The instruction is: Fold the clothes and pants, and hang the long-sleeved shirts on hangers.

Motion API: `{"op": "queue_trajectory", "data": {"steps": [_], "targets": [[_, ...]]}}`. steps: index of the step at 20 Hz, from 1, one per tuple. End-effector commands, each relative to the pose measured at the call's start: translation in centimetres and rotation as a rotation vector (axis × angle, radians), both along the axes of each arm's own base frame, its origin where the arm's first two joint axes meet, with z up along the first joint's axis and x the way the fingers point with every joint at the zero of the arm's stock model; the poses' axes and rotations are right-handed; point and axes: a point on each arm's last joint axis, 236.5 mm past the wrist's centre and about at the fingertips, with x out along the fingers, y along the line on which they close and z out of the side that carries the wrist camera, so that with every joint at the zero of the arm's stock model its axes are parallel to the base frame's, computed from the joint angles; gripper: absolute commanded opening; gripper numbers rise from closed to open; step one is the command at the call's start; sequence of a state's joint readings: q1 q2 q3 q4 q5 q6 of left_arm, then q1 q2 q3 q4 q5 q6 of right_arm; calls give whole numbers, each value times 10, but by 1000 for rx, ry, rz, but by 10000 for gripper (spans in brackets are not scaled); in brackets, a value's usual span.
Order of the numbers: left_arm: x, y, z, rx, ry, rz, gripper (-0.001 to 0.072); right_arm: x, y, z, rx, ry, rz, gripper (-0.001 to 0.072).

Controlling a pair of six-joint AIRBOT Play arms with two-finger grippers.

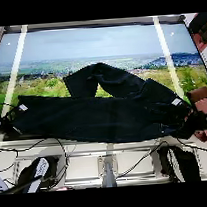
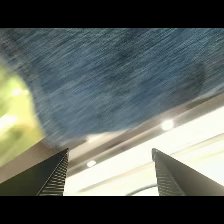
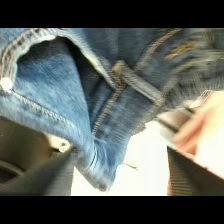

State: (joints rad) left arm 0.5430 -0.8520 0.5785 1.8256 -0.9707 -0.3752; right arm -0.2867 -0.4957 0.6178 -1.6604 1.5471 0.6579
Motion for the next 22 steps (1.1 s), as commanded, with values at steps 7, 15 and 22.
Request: {"op": "queue_trajectory", "data": {"steps": [7, 15, 22], "targets": [[39, 13, 45, 106, -203, -39, 580, 119, -49, 161, -159, -743, -220, 39], [73, -40, 43, -220, -427, 167, 23, 84, -105, 19, 202, -252, -1031, 36], [76, -44, 43, -247, -440, 177, 23, 103, -96, -10, 819, -141, -1358, 451]]}}
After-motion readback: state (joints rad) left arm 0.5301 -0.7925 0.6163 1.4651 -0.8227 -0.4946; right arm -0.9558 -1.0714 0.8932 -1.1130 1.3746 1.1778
